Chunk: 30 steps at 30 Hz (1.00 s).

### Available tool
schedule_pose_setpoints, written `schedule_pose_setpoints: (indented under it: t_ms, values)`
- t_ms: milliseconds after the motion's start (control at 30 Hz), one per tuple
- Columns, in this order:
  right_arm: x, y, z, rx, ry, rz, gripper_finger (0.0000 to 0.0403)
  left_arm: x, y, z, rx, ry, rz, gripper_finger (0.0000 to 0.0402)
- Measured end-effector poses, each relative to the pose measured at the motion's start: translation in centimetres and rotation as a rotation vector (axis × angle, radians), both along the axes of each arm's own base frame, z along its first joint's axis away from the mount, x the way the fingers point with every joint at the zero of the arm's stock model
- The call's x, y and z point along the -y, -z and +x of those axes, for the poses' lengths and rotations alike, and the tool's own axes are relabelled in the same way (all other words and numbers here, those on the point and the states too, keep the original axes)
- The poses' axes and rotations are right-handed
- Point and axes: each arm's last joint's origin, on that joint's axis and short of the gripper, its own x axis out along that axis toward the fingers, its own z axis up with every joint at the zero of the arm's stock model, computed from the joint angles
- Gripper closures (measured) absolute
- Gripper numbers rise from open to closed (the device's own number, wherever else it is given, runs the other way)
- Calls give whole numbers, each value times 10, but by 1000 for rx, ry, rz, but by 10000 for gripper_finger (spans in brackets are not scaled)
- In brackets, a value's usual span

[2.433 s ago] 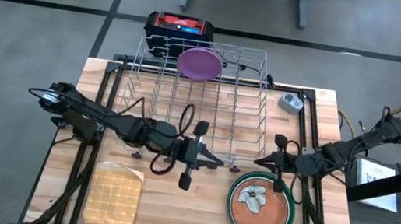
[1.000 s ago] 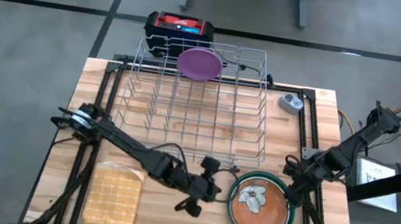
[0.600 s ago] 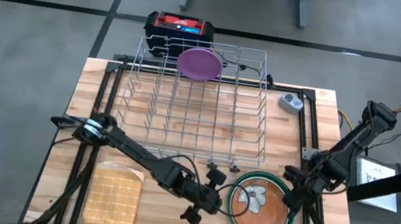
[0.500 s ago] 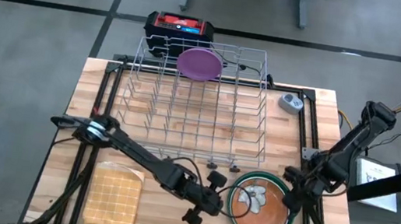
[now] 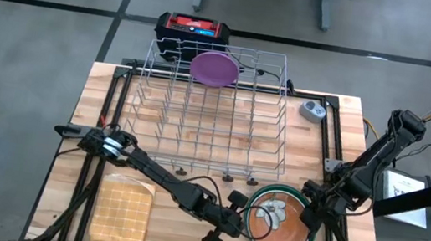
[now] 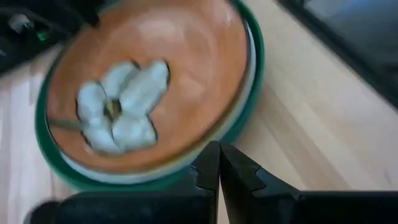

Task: Sort dishes
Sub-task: Put the orange plate into the dish rack

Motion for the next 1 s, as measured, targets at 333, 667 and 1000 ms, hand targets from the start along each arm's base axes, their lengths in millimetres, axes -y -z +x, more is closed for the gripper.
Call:
schedule_pose_setpoints:
  t_ms: [333, 667, 1000]
  values:
    - [1, 3, 1, 40, 15, -22, 210, -3, 18, 11, 36, 7, -14, 401]
    - [0, 14, 4, 89, 48, -17, 219, -9, 37, 18, 10, -16, -47, 401]
    - [1, 14, 6, 152, 47, -56, 228, -13, 47, 23, 13, -27, -85, 401]
